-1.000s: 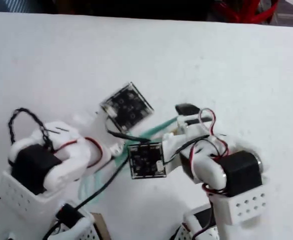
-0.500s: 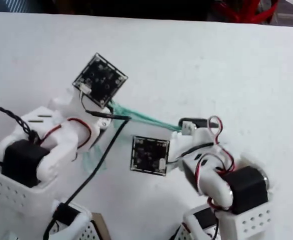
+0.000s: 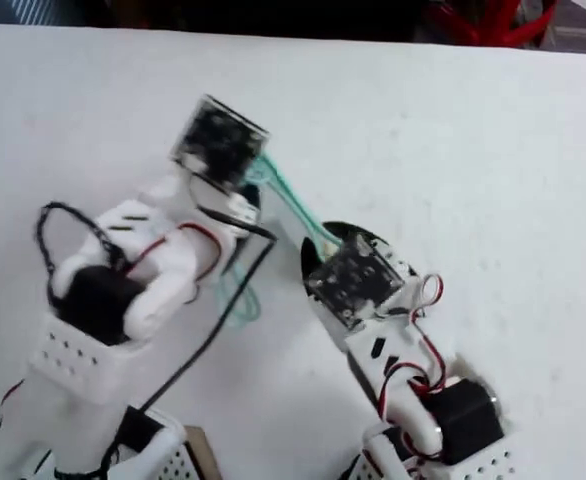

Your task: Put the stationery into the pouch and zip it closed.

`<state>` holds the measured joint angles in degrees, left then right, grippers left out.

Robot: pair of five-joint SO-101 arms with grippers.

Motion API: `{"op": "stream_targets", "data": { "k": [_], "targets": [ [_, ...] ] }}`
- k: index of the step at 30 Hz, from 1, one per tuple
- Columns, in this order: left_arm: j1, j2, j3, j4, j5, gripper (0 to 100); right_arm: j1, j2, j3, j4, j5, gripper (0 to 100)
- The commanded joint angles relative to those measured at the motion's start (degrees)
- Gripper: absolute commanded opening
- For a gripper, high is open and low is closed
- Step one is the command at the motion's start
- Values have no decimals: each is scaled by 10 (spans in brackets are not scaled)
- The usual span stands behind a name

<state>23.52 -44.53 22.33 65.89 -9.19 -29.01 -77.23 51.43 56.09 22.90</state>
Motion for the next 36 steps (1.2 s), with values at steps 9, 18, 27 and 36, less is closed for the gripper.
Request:
{"op": "stream_targets", "data": {
  "k": [9, 18, 27, 36],
  "targets": [
    [152, -2, 6, -1, 50, 28, 27, -47, 148, -167, -159, 18],
    [284, -6, 10, 35, -25, 28, 73, -44, 185, -239, -185, 18],
    [279, -7, 2, -31, -22, 28, 73, -48, 200, -237, -181, 18],
    [145, -7, -63, -34, -22, 29, 24, -123, 202, -158, -135, 18]
  ]
}}
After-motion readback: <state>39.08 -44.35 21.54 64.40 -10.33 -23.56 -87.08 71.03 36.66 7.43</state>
